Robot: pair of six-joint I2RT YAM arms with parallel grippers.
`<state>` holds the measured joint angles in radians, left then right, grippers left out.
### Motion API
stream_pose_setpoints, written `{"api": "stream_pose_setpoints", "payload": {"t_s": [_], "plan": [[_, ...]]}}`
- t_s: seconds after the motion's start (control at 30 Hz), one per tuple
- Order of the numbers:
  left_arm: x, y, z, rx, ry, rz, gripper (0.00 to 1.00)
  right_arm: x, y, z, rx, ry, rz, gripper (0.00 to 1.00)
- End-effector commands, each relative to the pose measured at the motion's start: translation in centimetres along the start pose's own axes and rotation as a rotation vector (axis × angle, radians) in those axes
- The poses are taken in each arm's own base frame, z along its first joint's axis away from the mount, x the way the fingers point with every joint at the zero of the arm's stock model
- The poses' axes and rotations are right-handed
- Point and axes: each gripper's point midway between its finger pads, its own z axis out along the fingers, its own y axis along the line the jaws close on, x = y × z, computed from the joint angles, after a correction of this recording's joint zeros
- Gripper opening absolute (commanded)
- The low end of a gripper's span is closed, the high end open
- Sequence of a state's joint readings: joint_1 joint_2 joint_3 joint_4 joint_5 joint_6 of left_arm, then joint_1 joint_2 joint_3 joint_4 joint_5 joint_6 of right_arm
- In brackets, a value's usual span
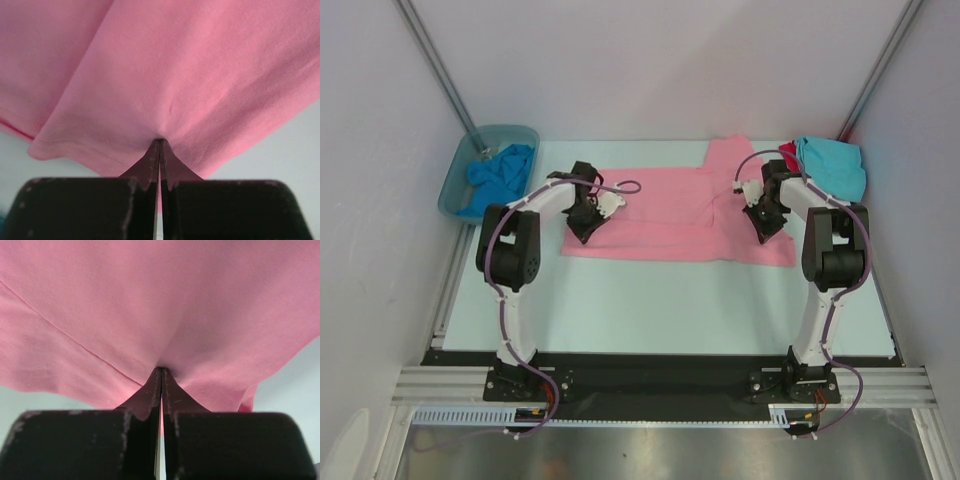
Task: Fold and stack the t-shirts
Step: Fold the tshirt
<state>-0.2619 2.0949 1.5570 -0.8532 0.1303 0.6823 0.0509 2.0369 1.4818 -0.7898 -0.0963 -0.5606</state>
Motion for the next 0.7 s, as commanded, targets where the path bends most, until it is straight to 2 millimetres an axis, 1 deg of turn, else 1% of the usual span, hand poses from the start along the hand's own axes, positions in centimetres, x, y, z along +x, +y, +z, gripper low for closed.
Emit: {"api": "stream_pose_setpoints", "payload": {"t_s": [0.0,0.07,0.1,0.13,0.2,0.23,0.3,0.33,0.4,0.5,0.53,0.67], "plan": [[3.7,-1.0,1.3,0.029,0.129,0.055,0.0,1.7,0.4,0.7,-0.025,0.048,0.02,0.0],[4.6,-1.6,1.4,0.044,0.145,0.064,0.0,2.2,0.6,0.6,-0.025,0.063,0.015,0.0],[4.7,-1.7,1.2,0.042,0.144,0.076,0.0,2.7,0.8,0.5,-0.027,0.07,0.008,0.0],[5.5,-2.0,1.2,0.049,0.165,0.079,0.0,3.0,0.9,0.4,-0.031,0.078,0.004,0.0],[6.2,-2.2,0.9,0.051,0.17,0.095,0.0,3.7,1.3,0.2,-0.036,0.093,-0.005,0.0],[7.2,-2.6,1.0,0.063,0.19,0.093,0.0,4.0,1.4,0.2,-0.04,0.102,-0.006,0.0],[8.0,-2.9,0.9,0.069,0.201,0.106,0.0,4.4,1.5,0.1,-0.042,0.113,-0.016,0.0],[8.8,-3.0,0.7,0.075,0.21,0.098,0.01,4.9,1.7,0.0,-0.042,0.124,-0.025,0.0],[9.4,-3.2,0.5,0.086,0.211,0.099,0.0,5.4,1.7,-0.1,-0.04,0.134,-0.034,0.0],[10.9,-3.4,0.4,0.106,0.231,0.084,0.01,6.2,2.0,-0.3,-0.04,0.151,-0.046,0.0],[11.1,-3.5,0.3,0.112,0.234,0.083,0.0,6.8,2.2,-0.4,-0.046,0.165,-0.053,0.0],[12.2,-3.9,0.4,0.128,0.252,0.086,0.0,8.0,2.7,-0.3,-0.056,0.19,-0.071,0.0]]}}
